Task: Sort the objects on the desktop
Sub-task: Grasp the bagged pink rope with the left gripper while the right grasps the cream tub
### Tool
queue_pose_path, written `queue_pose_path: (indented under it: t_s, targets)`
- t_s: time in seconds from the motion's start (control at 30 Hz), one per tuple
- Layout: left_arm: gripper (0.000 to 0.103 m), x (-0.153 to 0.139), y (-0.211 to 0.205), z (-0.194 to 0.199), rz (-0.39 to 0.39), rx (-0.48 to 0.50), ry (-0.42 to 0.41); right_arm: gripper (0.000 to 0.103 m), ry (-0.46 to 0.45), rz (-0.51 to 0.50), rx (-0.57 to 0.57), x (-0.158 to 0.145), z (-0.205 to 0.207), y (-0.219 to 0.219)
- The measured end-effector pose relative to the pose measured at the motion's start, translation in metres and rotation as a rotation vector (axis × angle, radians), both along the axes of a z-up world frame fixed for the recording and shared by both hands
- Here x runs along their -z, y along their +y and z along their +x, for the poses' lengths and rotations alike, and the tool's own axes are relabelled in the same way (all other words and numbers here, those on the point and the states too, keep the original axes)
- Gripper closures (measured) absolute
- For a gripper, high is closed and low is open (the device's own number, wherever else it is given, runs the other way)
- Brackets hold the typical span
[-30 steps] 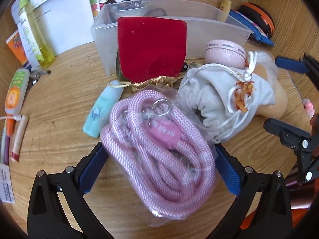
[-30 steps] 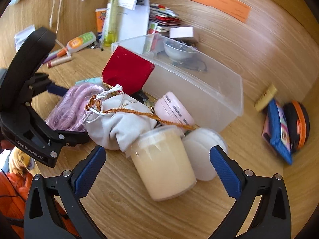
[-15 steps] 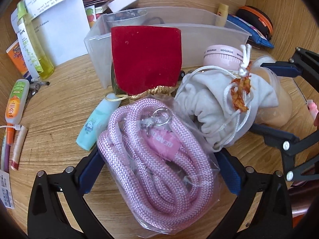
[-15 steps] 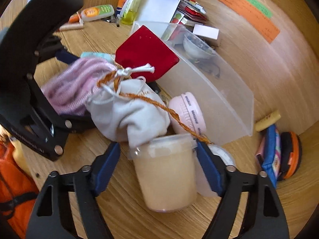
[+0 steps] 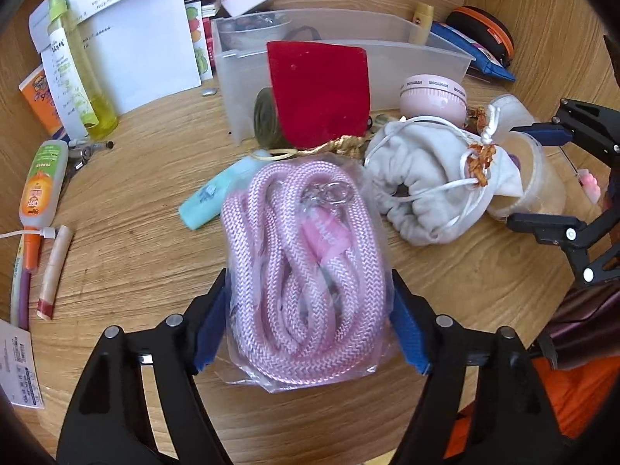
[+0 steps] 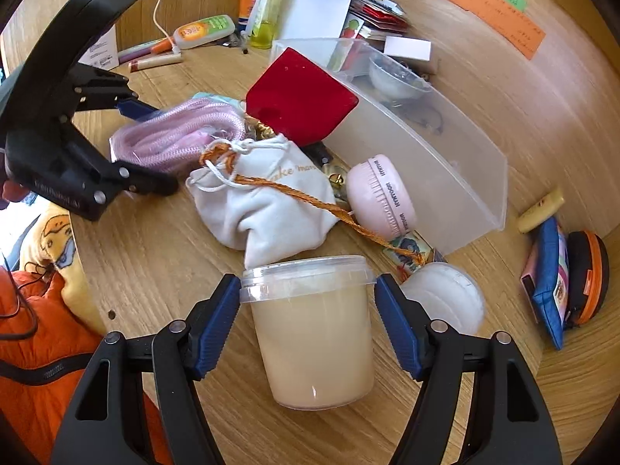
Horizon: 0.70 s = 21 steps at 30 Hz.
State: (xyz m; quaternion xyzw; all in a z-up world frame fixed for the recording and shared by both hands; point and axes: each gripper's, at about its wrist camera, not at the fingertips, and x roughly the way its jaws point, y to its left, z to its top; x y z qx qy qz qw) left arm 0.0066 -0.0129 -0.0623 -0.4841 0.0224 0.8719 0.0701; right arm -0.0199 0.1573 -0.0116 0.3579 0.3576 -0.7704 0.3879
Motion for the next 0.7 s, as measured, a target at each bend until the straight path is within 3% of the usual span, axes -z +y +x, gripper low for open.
queue_pose_path:
  t_s: [0.13,0.2,0.3,0.33,0.37,0.57,0.7]
  targets:
    - [0.015,0.002,-0.002,-0.006,0.014,-0.001,-0.017,0.034,-0.009,0.024,0.018,0.009,-0.005,-0.007]
    - [0.014,0.004,0.0,-0.012,0.003,-0.01,0.002,0.036,-0.005,0.037,0.018,0.015,-0.006,-0.011]
    - [0.022,0.004,0.0,-0.017,-0.013,-0.023,0.038,0.037,0.017,0.034,0.005,0.017,-0.001,-0.01]
    - [0.034,0.003,0.0,-0.018,-0.013,-0.041,0.042,0.037,0.02,0.029,-0.001,0.016,0.001,-0.009]
    - [0.037,0.002,-0.002,-0.018,-0.006,-0.039,0.045,0.037,0.017,0.021,-0.005,0.015,0.004,-0.007]
    - [0.044,-0.005,-0.022,-0.01,0.102,-0.076,0.047,0.038,0.029,-0.067,-0.012,-0.007,0.013,0.009]
    - [0.044,-0.014,-0.029,-0.001,0.139,-0.107,0.074,0.038,0.012,-0.124,0.047,-0.017,0.005,0.02]
